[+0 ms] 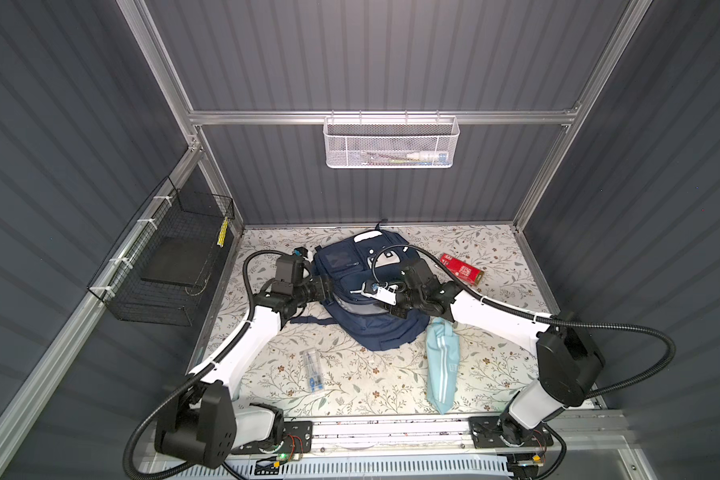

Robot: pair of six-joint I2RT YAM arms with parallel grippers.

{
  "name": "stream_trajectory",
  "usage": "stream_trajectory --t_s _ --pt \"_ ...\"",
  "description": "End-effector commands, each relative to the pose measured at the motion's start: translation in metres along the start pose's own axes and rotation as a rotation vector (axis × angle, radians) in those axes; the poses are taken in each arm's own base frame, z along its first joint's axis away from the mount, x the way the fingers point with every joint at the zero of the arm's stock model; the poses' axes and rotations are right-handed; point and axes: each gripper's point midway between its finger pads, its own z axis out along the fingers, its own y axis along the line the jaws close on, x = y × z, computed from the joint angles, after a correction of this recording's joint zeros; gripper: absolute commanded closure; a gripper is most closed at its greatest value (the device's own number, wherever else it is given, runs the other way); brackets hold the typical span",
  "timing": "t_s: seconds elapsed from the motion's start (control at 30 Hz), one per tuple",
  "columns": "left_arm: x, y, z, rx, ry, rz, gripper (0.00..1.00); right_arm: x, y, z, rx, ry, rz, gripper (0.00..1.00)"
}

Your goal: Pack the student bag

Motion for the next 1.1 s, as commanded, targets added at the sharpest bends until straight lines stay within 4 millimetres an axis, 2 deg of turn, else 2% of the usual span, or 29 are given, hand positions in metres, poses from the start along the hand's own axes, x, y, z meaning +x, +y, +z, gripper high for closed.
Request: stream_trajectory --t_s 0.0,0.1,0.17,0.23,0.33,0.43,0.57,0.63,0.7,0.8,0.83,0.9,0.93,1.0,1.07 --pt "0.005 -0.032 -0.011 0.051 0.006 0.208 0.12 -0.004 -0.006 -0.013 0.055 -0.003 0.073 0.58" --pt "0.016 -0.07 -0.01 0.143 0.04 0.329 0.08 -0.004 -0.016 -0.029 0.115 0.014 0.211 0.53" --pt "0.026 -0.089 -0.009 0.181 0.059 0.411 0.06 0.003 -0.024 -0.047 0.174 0.041 0.352 0.44" --pt "0.038 -0.097 -0.004 0.16 0.103 0.491 0.01 0.016 -0.027 -0.067 0.238 0.093 0.491 0.39" --pt "0.058 -0.107 0.005 0.128 0.182 0.613 0.0 0.047 -0.026 -0.096 0.362 0.141 0.715 0.31" --pt "0.069 -0.119 0.014 0.102 0.215 0.742 0.0 0.08 -0.008 -0.118 0.399 0.205 0.937 0.25" --pt "0.075 -0.127 0.034 0.02 0.27 0.867 0.0 0.122 0.025 -0.126 0.391 0.31 1.126 0.2" --pt "0.073 -0.125 0.049 -0.032 0.289 0.867 0.0 0.136 0.041 -0.123 0.372 0.336 1.189 0.18" --pt "0.071 -0.121 0.064 -0.083 0.293 0.876 0.0 0.141 0.053 -0.128 0.355 0.316 1.232 0.17" --pt "0.08 -0.117 0.09 -0.113 0.32 0.919 0.05 0.157 0.07 -0.128 0.354 0.331 1.303 0.17" --pt "0.082 -0.112 0.098 -0.14 0.336 0.92 0.16 0.162 0.075 -0.126 0.352 0.336 1.331 0.17" --pt "0.076 -0.113 0.103 -0.166 0.331 0.895 0.7 0.169 0.084 -0.121 0.339 0.33 1.389 0.19" --pt "0.071 -0.121 0.103 -0.147 0.31 0.866 0.98 0.171 0.089 -0.116 0.319 0.327 1.423 0.19" --pt "0.06 -0.139 0.095 -0.085 0.282 0.815 1.0 0.181 0.099 -0.105 0.305 0.356 1.485 0.19" --pt "0.036 -0.154 0.08 -0.062 0.225 0.766 1.0 0.198 0.103 -0.1 0.352 0.424 1.523 0.17"
